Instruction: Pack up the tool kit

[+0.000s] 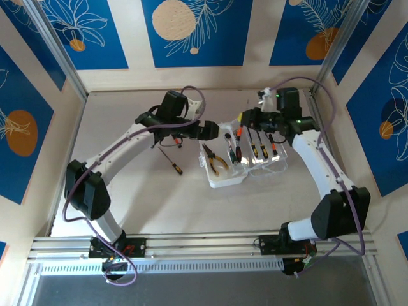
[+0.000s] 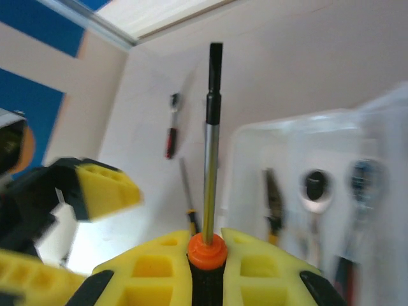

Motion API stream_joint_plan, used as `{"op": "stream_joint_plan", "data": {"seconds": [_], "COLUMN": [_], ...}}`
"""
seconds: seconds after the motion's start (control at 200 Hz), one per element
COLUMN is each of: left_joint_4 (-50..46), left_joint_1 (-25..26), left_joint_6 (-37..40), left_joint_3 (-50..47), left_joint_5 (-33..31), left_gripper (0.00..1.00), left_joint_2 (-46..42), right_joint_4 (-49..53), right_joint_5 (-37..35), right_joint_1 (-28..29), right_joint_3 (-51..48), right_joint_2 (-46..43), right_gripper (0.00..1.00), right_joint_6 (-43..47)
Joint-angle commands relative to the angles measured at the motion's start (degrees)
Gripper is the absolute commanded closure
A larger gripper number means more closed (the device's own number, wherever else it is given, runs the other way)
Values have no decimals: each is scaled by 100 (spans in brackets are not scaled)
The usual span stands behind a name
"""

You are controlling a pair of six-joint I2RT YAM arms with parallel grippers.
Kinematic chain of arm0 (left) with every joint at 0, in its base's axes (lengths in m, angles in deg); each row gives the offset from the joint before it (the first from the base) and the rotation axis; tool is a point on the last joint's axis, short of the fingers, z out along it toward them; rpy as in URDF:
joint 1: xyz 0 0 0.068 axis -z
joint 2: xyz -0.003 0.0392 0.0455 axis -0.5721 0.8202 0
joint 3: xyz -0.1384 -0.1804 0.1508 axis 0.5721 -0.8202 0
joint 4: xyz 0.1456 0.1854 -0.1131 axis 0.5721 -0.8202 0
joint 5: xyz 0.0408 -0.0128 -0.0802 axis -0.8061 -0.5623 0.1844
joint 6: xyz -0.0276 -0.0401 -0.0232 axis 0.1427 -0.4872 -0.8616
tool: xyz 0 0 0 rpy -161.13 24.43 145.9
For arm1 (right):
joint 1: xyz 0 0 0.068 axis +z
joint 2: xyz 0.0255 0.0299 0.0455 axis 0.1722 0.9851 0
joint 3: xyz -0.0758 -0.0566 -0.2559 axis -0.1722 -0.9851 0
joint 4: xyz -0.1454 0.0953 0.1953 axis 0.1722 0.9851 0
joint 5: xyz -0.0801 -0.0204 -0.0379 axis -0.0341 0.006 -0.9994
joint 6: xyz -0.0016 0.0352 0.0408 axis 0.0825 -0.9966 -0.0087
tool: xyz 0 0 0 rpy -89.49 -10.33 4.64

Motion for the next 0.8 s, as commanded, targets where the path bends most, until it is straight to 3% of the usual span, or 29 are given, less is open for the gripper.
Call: {"op": "stream_joint_plan", "data": {"seconds": [0.0, 0.21, 0.38, 0.565, 0.795], "left_joint_4": [-742, -1061, -1148, -1013, -894], "left_joint_1": [-468, -1396, -1733, -1783, -1792], "left_joint_6": [333, 383, 504, 470, 443], "left_joint_3": [-168, -876, -1246, -1505, -1563], "left_joint_5": [-942, -1537, -1719, -1662, -1540], "left_gripper": [0, 0, 0, 0, 0], "left_joint_2": [-311, -628, -850, -887, -777], "right_joint_4": [1366, 2158, 2382, 2430, 2271], "right_joint_5": [-449, -2381, -3159, -3718, -3678], "right_joint_1": [-364, -616, -563, -341, -129], "right_joint_3": [357, 585, 890, 991, 877], "right_joint_2": [-218, -30, 367, 728, 1041], "right_gripper": [100, 100, 100, 100, 100], "right_joint_6": [1156, 1774, 1948, 2161, 2240]}}
